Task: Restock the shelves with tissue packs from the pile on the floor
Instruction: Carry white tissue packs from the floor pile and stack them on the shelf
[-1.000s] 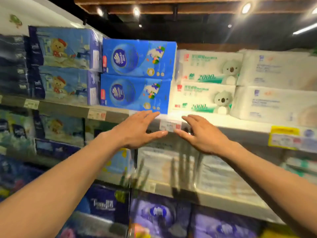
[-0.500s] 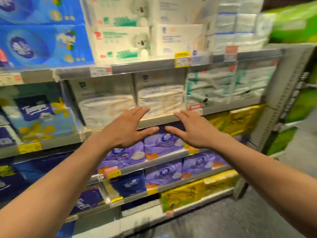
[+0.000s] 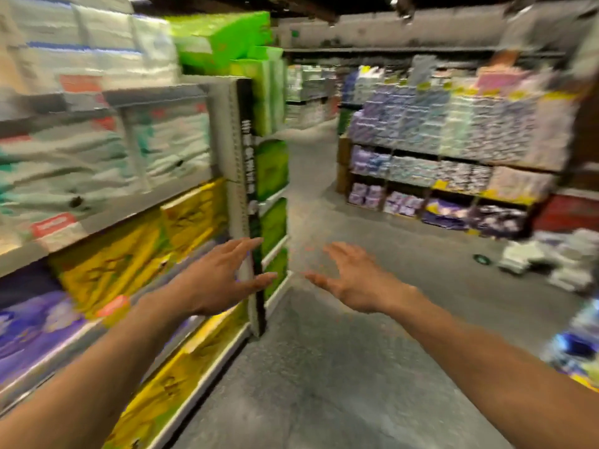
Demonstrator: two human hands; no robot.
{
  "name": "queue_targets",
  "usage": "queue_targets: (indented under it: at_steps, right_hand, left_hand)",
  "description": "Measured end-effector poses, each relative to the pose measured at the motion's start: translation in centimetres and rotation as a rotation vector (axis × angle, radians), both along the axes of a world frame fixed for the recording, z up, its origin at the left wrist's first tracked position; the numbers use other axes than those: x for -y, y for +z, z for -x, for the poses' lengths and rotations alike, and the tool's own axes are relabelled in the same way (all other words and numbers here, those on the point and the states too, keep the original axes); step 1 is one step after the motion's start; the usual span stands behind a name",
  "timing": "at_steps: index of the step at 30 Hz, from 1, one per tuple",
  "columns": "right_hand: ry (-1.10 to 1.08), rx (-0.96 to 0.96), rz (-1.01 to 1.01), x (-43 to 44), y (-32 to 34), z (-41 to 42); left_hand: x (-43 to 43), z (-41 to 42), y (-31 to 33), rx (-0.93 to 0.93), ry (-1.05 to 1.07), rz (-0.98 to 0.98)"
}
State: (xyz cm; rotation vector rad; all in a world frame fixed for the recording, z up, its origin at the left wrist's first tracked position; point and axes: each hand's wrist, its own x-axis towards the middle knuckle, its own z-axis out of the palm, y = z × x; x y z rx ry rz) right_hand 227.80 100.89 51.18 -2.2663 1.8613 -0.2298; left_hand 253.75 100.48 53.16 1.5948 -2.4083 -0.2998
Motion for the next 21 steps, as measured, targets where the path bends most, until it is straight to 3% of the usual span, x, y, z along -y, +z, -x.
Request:
queue_targets:
  at_steps: [9, 21]
  right_hand:
    - [-0.353, -0.092, -0.06, 5.0, 2.0, 27.8]
    - [-0.69, -0.044, -0.048, 21.4, -2.0, 47.9]
  left_hand:
    - [13.6, 29.8, -1.3, -0.048, -0.356, -0.03]
    - [39.2, 53.7, -3.4, -0.055, -0.719, -0.062]
